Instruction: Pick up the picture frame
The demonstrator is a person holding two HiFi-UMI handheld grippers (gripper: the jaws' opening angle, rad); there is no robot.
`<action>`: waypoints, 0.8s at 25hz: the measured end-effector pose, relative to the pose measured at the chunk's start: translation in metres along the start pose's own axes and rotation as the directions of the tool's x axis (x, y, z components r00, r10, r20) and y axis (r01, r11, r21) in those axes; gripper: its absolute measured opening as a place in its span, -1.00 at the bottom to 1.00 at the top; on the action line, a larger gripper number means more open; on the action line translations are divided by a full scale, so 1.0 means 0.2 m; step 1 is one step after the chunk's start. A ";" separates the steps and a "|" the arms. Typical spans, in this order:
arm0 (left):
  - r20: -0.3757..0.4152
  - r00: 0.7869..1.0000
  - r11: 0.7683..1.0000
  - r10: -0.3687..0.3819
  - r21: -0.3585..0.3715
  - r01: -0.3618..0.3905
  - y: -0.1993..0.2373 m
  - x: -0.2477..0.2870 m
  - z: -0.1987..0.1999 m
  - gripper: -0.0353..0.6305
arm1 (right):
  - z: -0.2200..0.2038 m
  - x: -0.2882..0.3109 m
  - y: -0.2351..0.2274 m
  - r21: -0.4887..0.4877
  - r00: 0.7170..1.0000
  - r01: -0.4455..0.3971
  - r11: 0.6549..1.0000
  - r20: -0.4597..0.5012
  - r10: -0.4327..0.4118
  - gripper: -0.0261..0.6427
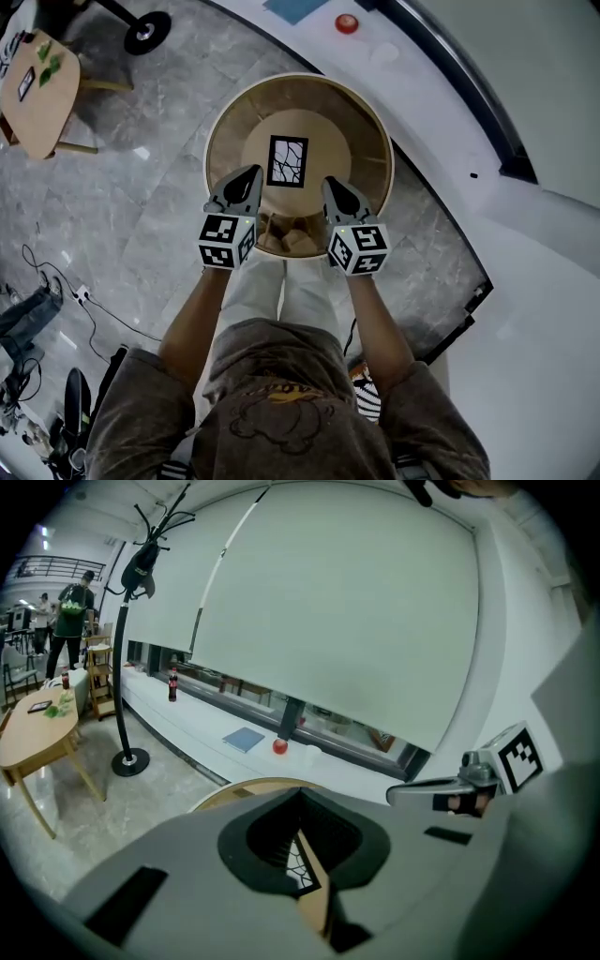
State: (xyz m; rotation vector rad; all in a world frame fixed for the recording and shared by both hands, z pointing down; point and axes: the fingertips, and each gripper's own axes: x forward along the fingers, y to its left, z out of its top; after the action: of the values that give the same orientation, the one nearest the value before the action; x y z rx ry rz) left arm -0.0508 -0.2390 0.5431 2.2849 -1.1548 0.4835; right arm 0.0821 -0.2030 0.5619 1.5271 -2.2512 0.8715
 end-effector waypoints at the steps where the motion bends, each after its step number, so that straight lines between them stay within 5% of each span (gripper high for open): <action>1: -0.006 1.000 1.000 0.001 -0.004 -0.001 0.01 0.03 -0.03 -0.84 | -0.02 0.03 -0.02 -0.002 1.000 -0.001 1.000 -0.006 0.001 -0.87; 20: -0.065 0.998 0.998 0.002 -0.061 -0.006 0.26 0.51 -0.60 -0.84 | -0.53 0.52 -0.24 0.010 0.996 0.020 1.000 -0.092 -0.019 -0.87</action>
State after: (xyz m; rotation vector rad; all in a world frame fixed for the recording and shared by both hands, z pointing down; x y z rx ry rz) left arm -0.0449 -0.2563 0.7084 2.1990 -1.1268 0.5136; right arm 0.0741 -0.2273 0.7154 1.4798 -2.1670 0.9308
